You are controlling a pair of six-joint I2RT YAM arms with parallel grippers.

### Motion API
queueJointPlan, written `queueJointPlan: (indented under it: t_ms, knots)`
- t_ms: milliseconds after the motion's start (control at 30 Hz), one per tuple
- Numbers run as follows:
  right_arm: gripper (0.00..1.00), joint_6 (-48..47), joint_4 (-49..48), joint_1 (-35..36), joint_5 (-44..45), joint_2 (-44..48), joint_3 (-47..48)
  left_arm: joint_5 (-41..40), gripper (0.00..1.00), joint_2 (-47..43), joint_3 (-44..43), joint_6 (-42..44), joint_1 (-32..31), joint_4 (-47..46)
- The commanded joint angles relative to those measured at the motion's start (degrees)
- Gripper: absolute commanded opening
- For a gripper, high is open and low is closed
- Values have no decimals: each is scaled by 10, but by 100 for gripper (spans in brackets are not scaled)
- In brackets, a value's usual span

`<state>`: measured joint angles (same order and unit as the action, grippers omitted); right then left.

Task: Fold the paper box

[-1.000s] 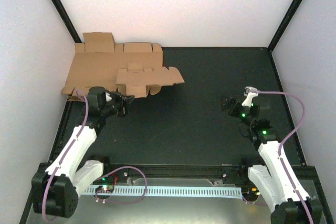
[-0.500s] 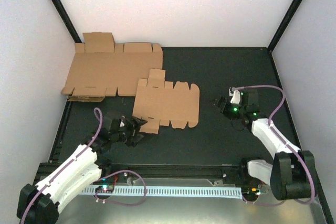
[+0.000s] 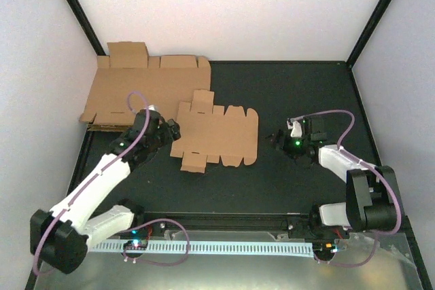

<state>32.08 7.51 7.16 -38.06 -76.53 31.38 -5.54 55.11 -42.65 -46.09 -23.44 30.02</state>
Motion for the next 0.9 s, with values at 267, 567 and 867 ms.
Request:
queueJointPlan:
  t_ms: [267, 567, 867]
  knots:
    - [93, -30, -25, 18, -21, -30, 18, 114, 83, 213, -57, 258, 98, -74]
    - [93, -31, -48, 22, -15, -31, 6, 227, 84, 321, -80, 306, 128, -118]
    - [93, -19, -82, 24, -23, -35, -9, 292, 78, 380, -85, 295, 136, -157]
